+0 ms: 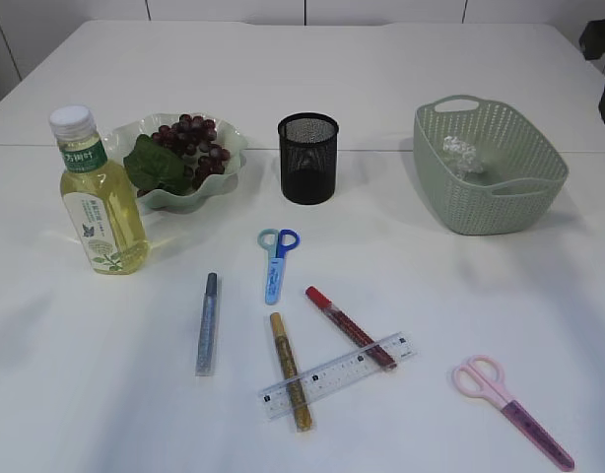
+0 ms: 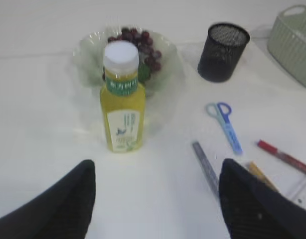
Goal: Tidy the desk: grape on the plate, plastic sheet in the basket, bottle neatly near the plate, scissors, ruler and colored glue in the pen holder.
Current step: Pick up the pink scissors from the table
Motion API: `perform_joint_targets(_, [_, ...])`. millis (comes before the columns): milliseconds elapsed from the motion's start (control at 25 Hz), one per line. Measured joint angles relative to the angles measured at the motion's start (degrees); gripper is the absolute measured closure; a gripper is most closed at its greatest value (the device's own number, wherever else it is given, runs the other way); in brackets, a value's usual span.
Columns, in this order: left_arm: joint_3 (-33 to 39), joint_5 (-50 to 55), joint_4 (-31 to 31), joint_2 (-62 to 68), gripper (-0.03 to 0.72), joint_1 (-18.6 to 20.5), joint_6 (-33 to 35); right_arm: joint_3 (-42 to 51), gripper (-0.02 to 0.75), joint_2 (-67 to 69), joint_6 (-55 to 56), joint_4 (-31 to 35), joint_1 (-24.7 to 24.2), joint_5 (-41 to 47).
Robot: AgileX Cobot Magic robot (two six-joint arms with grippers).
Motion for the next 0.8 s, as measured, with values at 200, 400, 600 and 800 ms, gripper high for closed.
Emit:
perform_joint_targets(200, [0.0, 14.9, -0.6, -4.4, 0.126, 0.0, 0.0, 0.0, 0.340, 0.0, 0.0, 0.0, 0.0, 0.0])
perform_joint_targets(400, [0.0, 24.3, -0.2, -5.1, 0.127, 0.0, -2.1, 0.0, 0.339, 0.0, 0.0, 2.6, 0.0, 0.0])
perform_joint_targets(600, [0.0, 31.5, 4.9, -5.1, 0.127, 0.0, -8.8, 0.0, 0.339, 0.0, 0.0, 6.6, 0.0, 0.0])
perform_joint_targets(800, [0.0, 39.1, 6.1, -5.1, 0.128, 0.0, -10.3, 0.0, 0.339, 0.0, 0.0, 7.9, 0.0, 0.0])
